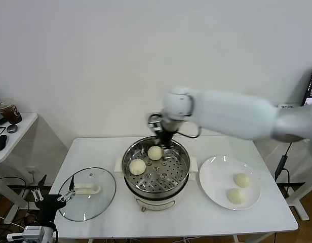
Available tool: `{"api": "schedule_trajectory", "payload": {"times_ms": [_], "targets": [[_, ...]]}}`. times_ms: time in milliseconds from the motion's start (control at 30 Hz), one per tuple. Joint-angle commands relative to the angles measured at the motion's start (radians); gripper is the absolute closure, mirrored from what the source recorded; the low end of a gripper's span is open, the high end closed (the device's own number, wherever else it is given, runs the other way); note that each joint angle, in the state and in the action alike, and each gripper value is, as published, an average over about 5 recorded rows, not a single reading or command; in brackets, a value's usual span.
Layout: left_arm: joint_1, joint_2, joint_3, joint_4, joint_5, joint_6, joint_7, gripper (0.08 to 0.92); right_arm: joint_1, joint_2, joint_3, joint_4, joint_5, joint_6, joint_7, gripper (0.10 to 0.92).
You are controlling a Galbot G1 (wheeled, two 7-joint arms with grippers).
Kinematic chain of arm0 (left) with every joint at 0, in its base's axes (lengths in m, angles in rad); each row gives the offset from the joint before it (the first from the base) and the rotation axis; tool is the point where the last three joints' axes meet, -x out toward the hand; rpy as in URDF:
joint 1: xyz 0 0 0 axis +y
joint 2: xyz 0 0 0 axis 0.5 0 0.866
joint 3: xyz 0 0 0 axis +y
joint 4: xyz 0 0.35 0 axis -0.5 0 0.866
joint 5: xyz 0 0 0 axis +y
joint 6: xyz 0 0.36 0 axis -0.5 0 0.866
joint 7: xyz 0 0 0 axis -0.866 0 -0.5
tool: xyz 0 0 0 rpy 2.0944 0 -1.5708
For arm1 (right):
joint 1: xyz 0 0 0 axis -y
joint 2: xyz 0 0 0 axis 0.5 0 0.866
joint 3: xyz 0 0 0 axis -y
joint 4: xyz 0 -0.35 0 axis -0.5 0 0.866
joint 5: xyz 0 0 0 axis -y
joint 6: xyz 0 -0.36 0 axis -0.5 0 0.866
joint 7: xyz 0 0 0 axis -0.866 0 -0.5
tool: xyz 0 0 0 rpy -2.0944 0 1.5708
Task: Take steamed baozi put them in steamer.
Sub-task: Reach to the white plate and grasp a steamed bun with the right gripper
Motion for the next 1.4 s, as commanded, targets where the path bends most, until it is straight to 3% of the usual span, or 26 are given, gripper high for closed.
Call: {"api": "schedule_trajectory", "payload": {"times_ms": [33, 267, 500, 800, 1400], "targets": [[-0.004, 0.005, 0.012, 0.007, 0.002, 0.000, 0.001, 0.177, 0.058, -0.518, -0.002, 0.242, -0.233, 0.218, -0.208, 0.203], [0.000, 0.004, 0.024, 0.017, 0.011, -0.002, 0.003, 0.177, -0.234, -0.737, 0.173, 0.263, -0.406, 0.291, -0.185, 0.203], [0.010, -0.001, 0.019, 0.015, 0.017, -0.003, 0.003, 0.177, -0.641, -0.805, 0.469, 0.212, -0.526, 0.328, -0.145, 0.203], [0.030, -0.020, 0.014, 0.005, 0.027, -0.007, 0.001, 0.177, -0.896, -0.742, 0.676, 0.152, -0.584, 0.330, -0.077, 0.203], [0.045, -0.028, -0.020, 0.018, 0.025, -0.020, 0.000, 0.177, -0.931, -0.546, 0.686, -0.011, -0.617, 0.333, -0.002, 0.203]]}}
